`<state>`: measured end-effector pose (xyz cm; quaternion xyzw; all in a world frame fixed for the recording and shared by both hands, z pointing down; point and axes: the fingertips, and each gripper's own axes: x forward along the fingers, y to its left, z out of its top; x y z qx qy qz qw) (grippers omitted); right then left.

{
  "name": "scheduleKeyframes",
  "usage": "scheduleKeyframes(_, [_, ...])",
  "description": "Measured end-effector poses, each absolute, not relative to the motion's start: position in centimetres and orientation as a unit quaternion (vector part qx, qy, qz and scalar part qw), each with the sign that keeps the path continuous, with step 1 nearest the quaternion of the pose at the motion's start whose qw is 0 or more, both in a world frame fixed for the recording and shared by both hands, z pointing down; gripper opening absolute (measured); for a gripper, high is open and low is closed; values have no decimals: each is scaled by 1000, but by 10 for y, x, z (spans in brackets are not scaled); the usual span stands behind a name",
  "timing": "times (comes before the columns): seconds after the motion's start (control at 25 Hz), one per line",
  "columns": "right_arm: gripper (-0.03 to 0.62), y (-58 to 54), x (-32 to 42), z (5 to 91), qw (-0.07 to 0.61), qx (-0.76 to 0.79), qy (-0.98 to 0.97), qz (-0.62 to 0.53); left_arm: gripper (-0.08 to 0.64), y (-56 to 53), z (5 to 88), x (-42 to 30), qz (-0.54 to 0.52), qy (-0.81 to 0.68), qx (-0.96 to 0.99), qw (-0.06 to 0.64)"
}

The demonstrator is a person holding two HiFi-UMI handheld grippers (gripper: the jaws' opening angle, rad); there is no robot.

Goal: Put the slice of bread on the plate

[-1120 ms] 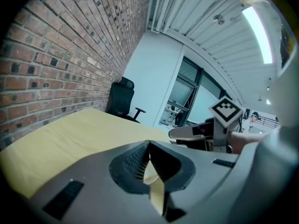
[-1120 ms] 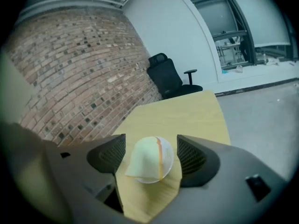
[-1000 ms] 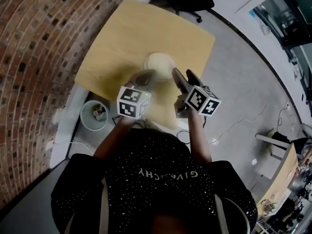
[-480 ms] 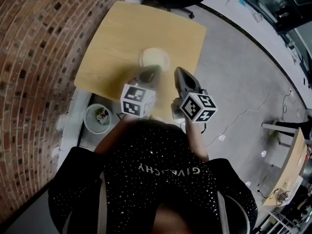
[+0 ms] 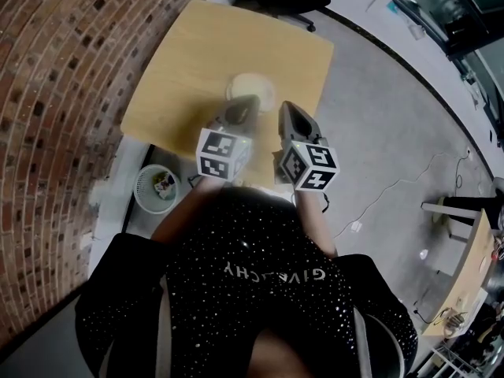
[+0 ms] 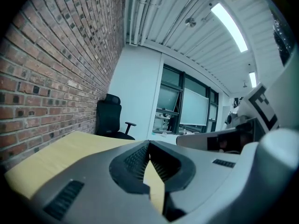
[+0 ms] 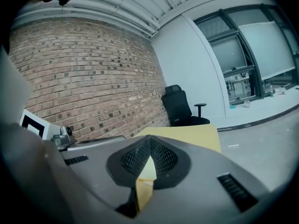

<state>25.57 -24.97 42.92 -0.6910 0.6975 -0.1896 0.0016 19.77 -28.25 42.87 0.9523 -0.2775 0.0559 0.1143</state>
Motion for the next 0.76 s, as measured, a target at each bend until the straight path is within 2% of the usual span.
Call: scheduleKeyframes(0.76, [11,-252,242,452,-18,-673,708,-215,11,-285,452,180,77,-296,941,143])
